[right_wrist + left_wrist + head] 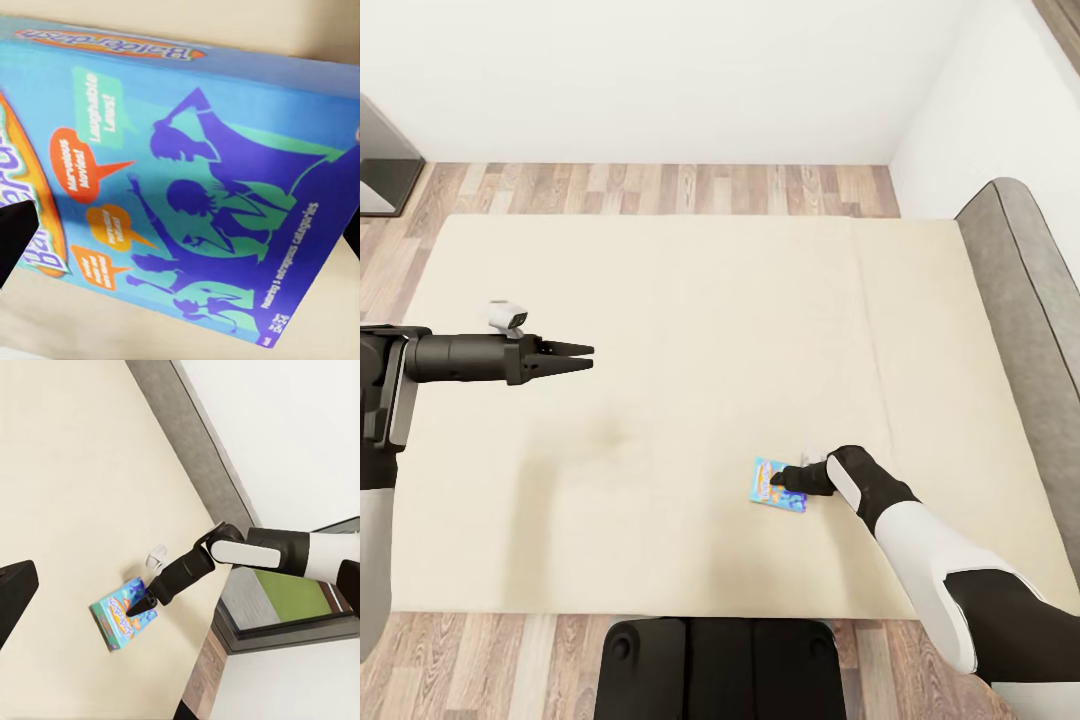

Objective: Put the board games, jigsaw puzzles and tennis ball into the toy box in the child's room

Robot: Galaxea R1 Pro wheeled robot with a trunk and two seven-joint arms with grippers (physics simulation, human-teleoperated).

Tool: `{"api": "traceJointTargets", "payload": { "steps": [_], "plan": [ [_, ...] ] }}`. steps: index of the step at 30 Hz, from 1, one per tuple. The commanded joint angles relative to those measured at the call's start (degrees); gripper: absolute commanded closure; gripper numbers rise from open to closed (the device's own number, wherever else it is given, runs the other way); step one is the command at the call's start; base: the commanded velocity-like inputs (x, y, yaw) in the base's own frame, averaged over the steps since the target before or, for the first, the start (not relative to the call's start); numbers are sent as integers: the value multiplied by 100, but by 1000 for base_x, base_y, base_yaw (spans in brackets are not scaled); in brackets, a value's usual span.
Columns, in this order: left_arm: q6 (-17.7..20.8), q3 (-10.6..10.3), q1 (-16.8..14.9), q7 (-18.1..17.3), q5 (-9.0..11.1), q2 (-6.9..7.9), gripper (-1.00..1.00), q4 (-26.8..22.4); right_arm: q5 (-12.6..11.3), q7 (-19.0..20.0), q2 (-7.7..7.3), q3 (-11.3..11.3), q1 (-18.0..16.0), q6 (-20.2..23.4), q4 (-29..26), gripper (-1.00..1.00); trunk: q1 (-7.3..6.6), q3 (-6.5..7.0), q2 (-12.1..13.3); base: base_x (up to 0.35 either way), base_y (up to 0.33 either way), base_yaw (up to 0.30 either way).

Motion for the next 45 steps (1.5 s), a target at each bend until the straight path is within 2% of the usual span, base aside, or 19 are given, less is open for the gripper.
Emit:
{"api": "traceJointTargets", "payload": {
  "steps": [1, 45],
  "plan": [
    [61, -1, -2, -19, 0, 3, -100, -1, -57, -18, -5, 44, -3, 21, -5, -100, 3, -6, -9, 0, 47, 0],
    [61, 0, -2, -19, 0, 3, -100, -1, -48, -18, 4, 51, -3, 22, -5, -100, 3, -6, -9, 0, 26, 0]
  ]
}}
